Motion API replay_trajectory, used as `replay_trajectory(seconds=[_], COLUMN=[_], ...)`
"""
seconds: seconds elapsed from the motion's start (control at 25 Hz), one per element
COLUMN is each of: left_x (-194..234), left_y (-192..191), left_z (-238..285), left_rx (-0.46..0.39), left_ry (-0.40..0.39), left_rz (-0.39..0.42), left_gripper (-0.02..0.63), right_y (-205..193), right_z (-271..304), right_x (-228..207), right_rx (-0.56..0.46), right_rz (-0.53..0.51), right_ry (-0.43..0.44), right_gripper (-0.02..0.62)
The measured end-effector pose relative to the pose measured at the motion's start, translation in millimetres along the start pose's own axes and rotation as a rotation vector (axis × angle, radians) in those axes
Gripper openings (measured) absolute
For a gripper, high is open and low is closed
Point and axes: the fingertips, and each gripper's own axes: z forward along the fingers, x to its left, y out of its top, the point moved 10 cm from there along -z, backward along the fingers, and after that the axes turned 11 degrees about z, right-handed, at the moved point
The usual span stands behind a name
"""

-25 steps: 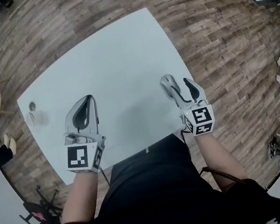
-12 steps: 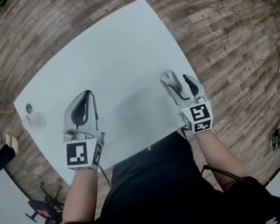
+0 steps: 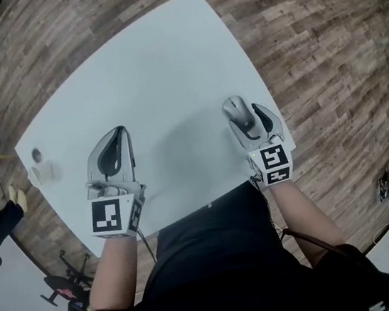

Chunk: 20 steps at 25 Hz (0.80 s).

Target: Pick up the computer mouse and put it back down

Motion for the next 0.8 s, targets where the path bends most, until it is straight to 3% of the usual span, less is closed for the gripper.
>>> replay_trajectory(seconds=[0.2,0.48,0.68,0.8], left_x=[0,-9,-3,-1], left_y=[-12,-2,-12,-11], left_z=[1,10,7,7], left_rx=[0.055,0.024,0.068,0.084], left_ry=[-0.006,-0.033,-0.036,-0.036], left_rz=[0.028,-0.033,0.014,-0.023], left_gripper=[0.002,0.002,0.002,0.002], right_y=[-8,-8,-10,-9], right_z=[6,13,18,20], right_x=[-1,0,0,1], right_rx=[0.039,0.058,0.086,0.097], right_rz=[0.012,-0.006,-0.006,0.006], right_ry=[-0.016,-0.024,-0.040,-0.048], right_gripper=[0.307,0.318,0.321,0.321])
